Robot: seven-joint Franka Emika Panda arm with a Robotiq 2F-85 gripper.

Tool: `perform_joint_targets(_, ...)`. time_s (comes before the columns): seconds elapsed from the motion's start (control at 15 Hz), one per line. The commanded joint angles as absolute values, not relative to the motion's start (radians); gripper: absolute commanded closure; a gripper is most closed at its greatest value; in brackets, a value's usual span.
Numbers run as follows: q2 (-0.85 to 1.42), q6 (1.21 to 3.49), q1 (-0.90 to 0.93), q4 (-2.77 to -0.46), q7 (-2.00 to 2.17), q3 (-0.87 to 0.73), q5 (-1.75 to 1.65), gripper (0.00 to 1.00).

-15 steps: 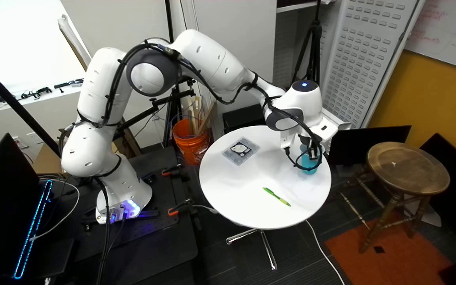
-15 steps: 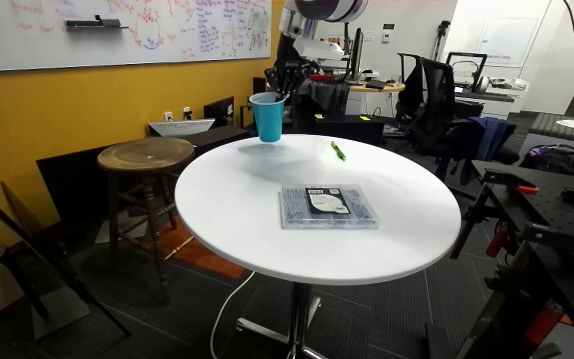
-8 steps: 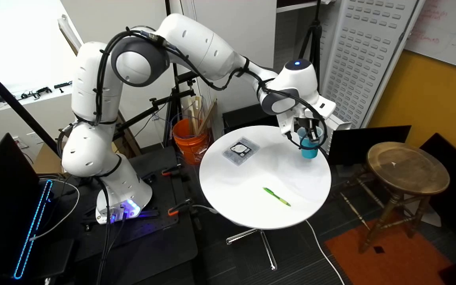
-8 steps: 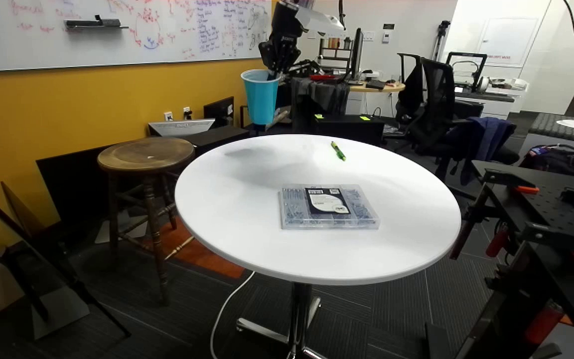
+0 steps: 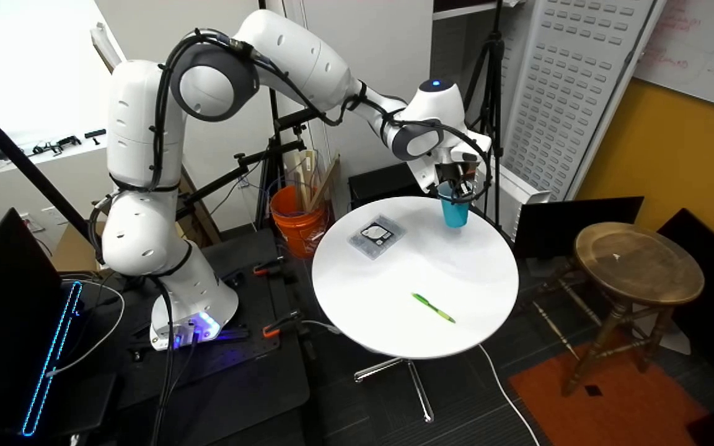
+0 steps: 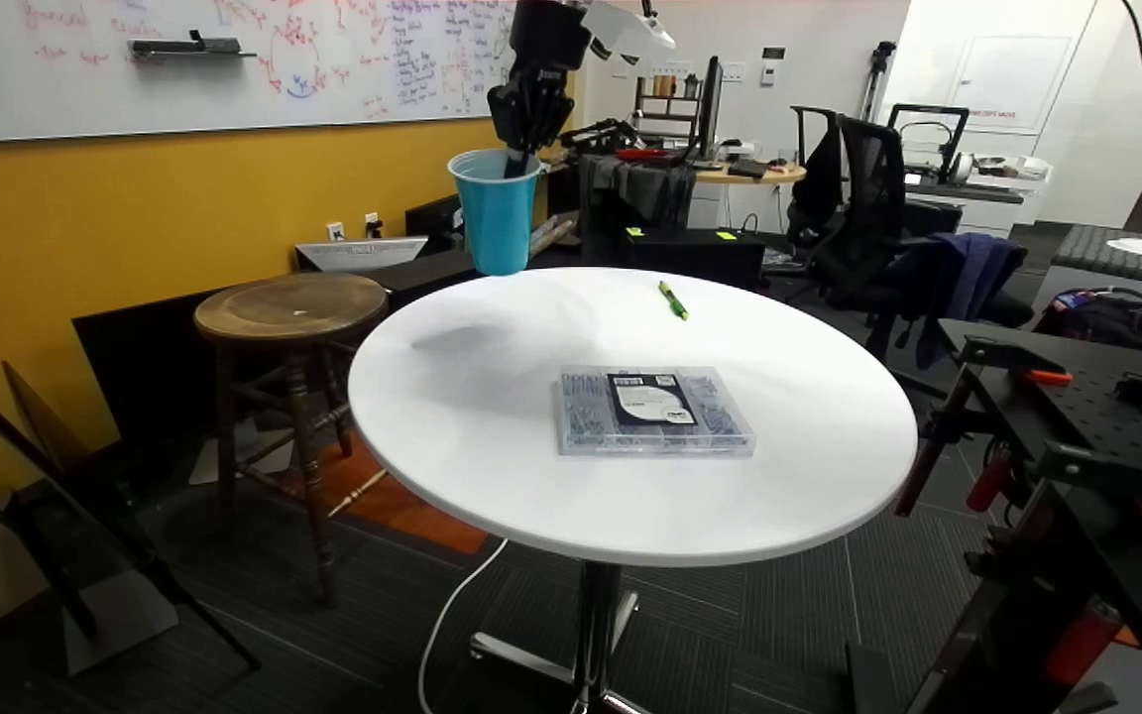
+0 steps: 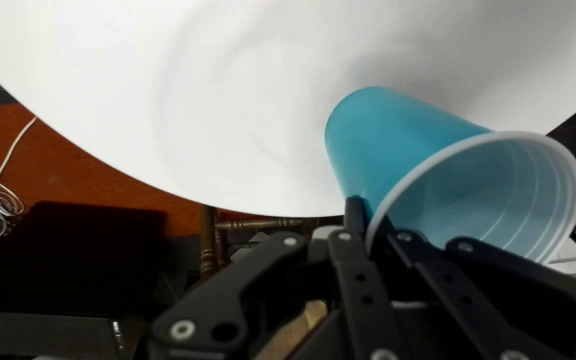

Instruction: Remove the pen from the cup and place it on the table

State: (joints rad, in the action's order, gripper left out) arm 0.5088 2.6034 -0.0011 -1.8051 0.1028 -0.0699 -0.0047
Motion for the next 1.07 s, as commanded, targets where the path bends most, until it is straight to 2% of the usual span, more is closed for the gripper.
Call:
perform_joint_targets(0.0, 0.459, 2.584, 0.022, -1.872, 0.082, -0.047, -0.025, 0.99)
perform_joint_targets(0.47, 0.431, 2.507, -0.046, -1.935, -0.084, 0.081, 0.105, 0.99)
perform_joint_targets(1.0, 0.453, 2.444, -0.041, -1.909, -0.165, 0.084, 0.109, 0.99)
